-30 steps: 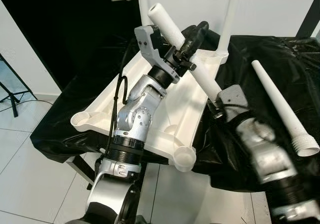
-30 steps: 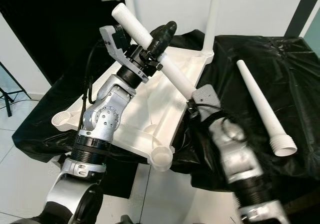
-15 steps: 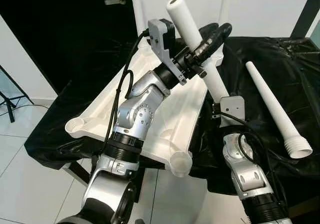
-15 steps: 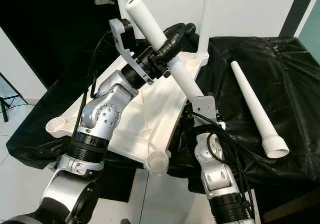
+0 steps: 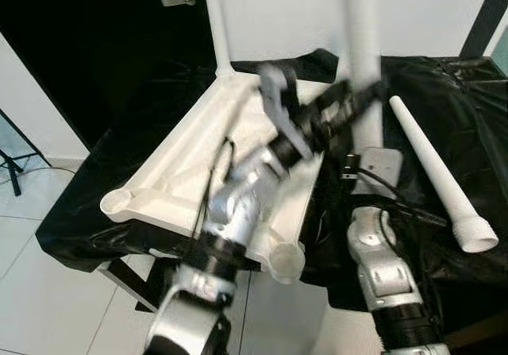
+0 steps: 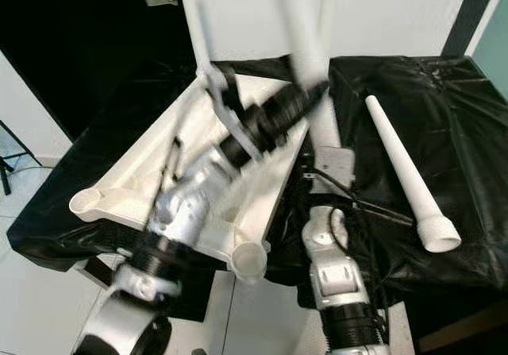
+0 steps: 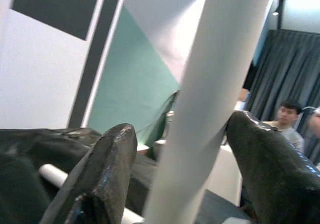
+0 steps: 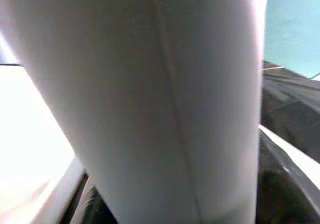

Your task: Building children table

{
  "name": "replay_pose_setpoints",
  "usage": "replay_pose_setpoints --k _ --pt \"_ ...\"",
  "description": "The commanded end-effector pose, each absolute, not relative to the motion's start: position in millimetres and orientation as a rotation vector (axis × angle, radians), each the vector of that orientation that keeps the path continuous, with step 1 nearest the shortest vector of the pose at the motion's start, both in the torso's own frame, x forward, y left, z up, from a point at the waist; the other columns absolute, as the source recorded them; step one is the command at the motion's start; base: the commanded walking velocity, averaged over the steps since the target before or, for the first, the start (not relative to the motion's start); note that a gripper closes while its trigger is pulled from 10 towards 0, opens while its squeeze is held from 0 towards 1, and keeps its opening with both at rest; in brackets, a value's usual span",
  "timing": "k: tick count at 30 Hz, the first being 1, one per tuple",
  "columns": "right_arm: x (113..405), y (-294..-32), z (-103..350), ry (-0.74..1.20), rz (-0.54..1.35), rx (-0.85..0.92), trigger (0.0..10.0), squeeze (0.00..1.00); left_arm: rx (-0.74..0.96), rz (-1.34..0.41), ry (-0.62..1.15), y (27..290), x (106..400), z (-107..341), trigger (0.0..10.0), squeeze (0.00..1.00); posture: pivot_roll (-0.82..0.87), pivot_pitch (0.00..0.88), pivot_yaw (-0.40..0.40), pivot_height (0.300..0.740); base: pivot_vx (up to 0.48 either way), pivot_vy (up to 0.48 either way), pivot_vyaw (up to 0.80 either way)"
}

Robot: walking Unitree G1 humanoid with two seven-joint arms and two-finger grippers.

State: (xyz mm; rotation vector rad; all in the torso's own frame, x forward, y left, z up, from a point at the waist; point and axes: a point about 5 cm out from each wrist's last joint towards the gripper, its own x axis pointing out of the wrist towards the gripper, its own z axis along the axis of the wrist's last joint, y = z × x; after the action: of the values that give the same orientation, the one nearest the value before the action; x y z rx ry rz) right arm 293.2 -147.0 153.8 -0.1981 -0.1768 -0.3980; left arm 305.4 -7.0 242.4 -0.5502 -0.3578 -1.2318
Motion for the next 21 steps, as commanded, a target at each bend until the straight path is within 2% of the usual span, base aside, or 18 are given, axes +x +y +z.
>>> replay_pose_setpoints --k 1,2,3,18,21 --pt "292 -148 153 -0.178 -0.419 -0.195 0.0 0.00 -0.524 -1.216 -0.387 -4 308 248 10.0 0.80 -0.15 0.000 0.090 0.740 0.000 0.000 0.00" --pt "292 -148 153 -0.178 -0.419 -0.195 0.0 0.00 -0.524 -1.216 -0.387 -4 308 248 10.0 0.80 -0.15 0.000 0.090 0.740 0.000 0.000 0.00" --pt "293 -149 154 -0.188 -0.430 -0.205 0.0 0.00 -0.530 -1.202 -0.389 -4 309 250 10.0 0.00 -0.15 0.000 0.088 0.740 0.000 0.000 0.00" --pt "307 -145 152 -0.190 -0.486 -0.289 0.0 0.00 -0.561 -1.207 -0.433 -4 303 256 10.0 0.00 -0.13 0.000 0.075 0.740 0.000 0.000 0.00" --pt "316 -144 159 -0.201 -0.504 -0.330 0.0 0.00 -0.482 -1.214 -0.447 -7 301 256 10.0 0.00 -0.13 0.000 0.075 0.740 0.000 0.000 0.00"
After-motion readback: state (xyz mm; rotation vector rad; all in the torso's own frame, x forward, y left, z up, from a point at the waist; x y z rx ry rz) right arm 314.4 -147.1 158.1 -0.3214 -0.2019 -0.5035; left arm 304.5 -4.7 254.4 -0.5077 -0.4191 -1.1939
